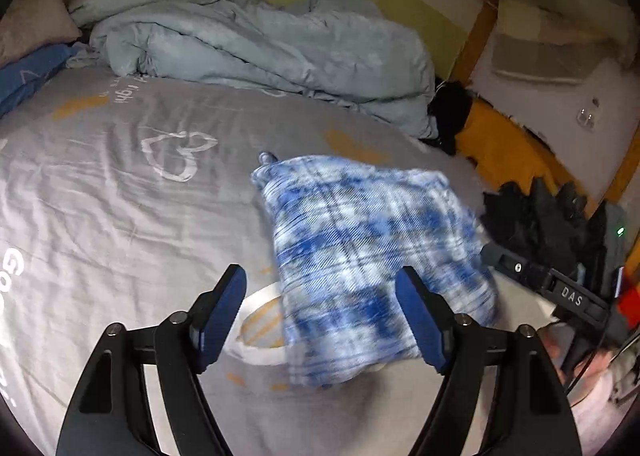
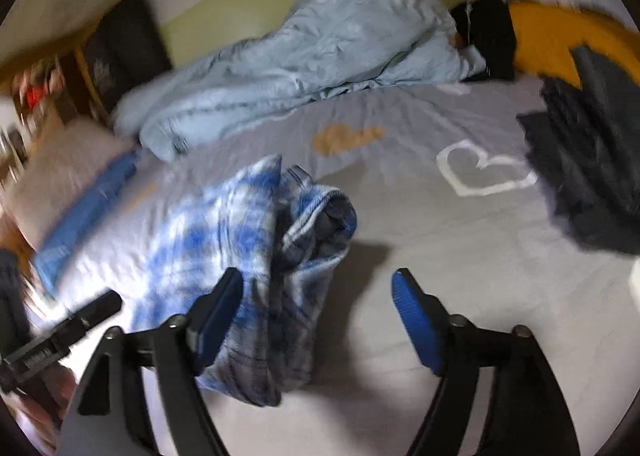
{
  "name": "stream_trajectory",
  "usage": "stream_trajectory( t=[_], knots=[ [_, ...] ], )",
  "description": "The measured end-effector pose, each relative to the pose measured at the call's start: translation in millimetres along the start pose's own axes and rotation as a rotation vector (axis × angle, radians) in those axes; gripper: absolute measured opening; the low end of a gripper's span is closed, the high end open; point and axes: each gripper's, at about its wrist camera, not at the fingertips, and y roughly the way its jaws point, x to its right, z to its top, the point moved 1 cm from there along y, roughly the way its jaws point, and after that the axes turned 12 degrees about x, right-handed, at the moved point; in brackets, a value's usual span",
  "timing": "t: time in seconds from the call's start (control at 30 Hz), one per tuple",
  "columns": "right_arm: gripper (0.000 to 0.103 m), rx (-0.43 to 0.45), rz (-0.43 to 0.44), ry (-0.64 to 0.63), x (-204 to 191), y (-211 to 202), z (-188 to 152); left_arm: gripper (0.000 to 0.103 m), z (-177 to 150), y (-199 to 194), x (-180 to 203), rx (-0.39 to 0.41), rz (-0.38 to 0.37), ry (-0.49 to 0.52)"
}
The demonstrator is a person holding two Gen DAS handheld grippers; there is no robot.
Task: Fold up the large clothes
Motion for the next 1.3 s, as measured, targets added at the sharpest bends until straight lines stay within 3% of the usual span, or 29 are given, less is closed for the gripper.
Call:
stream_trajectory(
  t=[0.17, 0.27, 0.4, 0.43, 0.47, 0.5, 0.57, 0.7, 0.87, 0.97, 1.13, 1.3],
  knots=[
    [0.087, -0.056, 0.09, 0.053, 0, 14, -4, 0.1, 1, 21, -13, -0.033, 0.018, -0.109],
    [0.087, -0.105, 0.135, 0.064, -3, 32, -12, 0.1, -8, 48, -26, -0.154, -0.037, -0.21],
    [0.087, -0.209, 0.258, 0.216, 8, 57, -25, 0.099, -32, 73, -43, -0.26, -0.157, -0.383],
    [0.083, -0.233, 0.302, 0.251, 10, 63, -31, 0.092, -37, 78, -44, -0.279, -0.195, -0.409],
    [0.077, -0.263, 0.352, 0.269, 10, 70, -37, 0.073, -41, 81, -45, -0.284, -0.235, -0.421],
    [0.074, -0.265, 0.357, 0.262, 10, 73, -40, 0.07, -42, 83, -45, -0.277, -0.239, -0.413],
    [0.06, -0.255, 0.346, 0.24, 6, 73, -40, 0.052, -38, 77, -40, -0.238, -0.262, -0.385],
    [0.053, -0.176, 0.335, 0.151, -14, 45, -18, 0.045, -14, 50, -2, -0.148, -0.252, -0.228],
    [0.053, -0.06, 0.363, 0.114, -15, -2, 29, 0.044, 30, 23, 59, -0.055, -0.342, -0.15],
    [0.054, 0.065, 0.333, 0.083, -2, -46, 65, 0.044, 55, 17, 113, 0.0, -0.407, -0.083],
    [0.054, 0.239, 0.24, 0.062, 47, -122, 122, 0.044, 88, 30, 229, 0.035, -0.549, 0.021],
    [0.055, 0.362, 0.094, 0.021, 116, -180, 168, 0.044, 89, 68, 342, 0.009, -0.659, 0.078]
  ],
)
